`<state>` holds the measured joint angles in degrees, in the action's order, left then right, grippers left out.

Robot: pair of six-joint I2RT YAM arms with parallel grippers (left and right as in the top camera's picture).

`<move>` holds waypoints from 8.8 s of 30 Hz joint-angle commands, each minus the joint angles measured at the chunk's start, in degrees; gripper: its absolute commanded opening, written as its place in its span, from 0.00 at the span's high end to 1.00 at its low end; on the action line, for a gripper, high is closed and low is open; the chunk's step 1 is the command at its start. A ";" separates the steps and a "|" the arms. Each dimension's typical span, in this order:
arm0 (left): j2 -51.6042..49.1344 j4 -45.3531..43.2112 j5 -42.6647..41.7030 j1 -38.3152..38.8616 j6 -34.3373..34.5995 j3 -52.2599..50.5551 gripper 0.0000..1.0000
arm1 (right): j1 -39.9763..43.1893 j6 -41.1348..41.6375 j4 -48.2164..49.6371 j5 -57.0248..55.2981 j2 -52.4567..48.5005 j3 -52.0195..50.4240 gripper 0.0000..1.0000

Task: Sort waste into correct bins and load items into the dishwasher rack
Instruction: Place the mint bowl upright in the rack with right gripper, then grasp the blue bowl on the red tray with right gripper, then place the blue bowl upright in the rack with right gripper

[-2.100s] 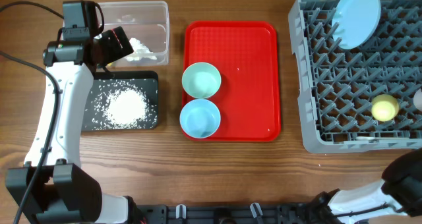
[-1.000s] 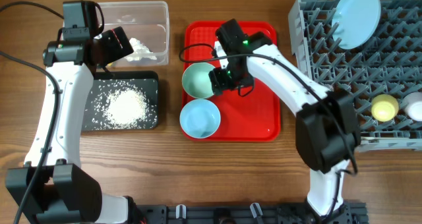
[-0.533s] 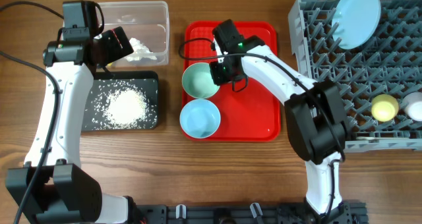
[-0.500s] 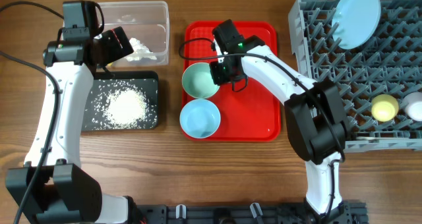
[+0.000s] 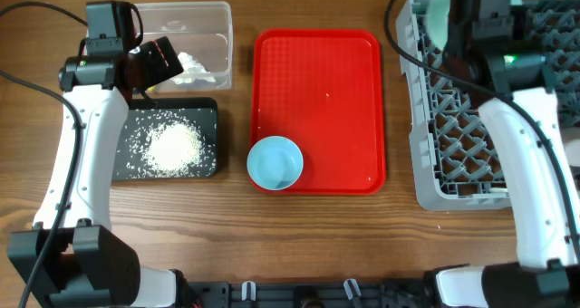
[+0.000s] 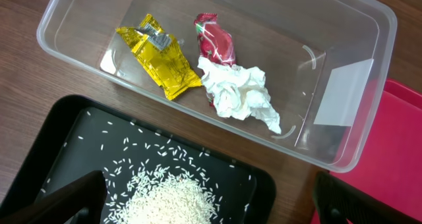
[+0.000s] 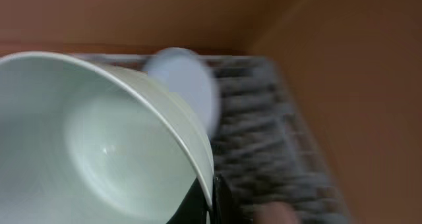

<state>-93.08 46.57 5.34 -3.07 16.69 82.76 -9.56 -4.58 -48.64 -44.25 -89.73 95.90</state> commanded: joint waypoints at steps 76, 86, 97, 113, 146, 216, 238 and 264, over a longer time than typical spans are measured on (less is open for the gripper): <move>1.25 -0.07 0.68 -0.31 0.50 0.07 0.00 | 26.23 22.51 -2.21 62.31 -6.78 -1.99 0.00; 1.25 -0.07 0.68 -0.31 0.50 0.07 0.00 | 20.20 23.37 -4.66 66.49 -9.68 4.13 0.00; 1.25 -0.07 0.68 -0.31 0.50 0.07 0.00 | 19.69 43.85 -4.94 43.50 -24.48 9.75 0.02; 1.25 -0.07 0.70 -0.31 0.50 0.07 0.00 | 19.71 45.92 6.27 42.29 -26.84 1.46 0.64; 1.25 -0.07 0.68 -0.31 0.50 0.07 0.00 | 2.45 -2.45 20.94 -6.54 -17.42 1.64 0.96; 1.25 -0.07 0.68 -0.31 0.50 0.07 0.00 | -16.04 15.28 -5.62 44.17 -15.58 -8.11 0.96; 1.25 -0.07 0.68 -0.31 0.50 0.07 0.00 | -1.11 -16.74 34.40 -41.44 -25.16 -12.22 0.96; 1.25 -0.07 0.68 -0.31 0.50 0.07 0.00 | -19.98 -70.88 123.23 -42.86 -21.27 -25.53 0.00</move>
<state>-92.95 46.63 5.34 -3.07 16.69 82.76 -27.42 -65.63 74.52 -86.43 -110.48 70.32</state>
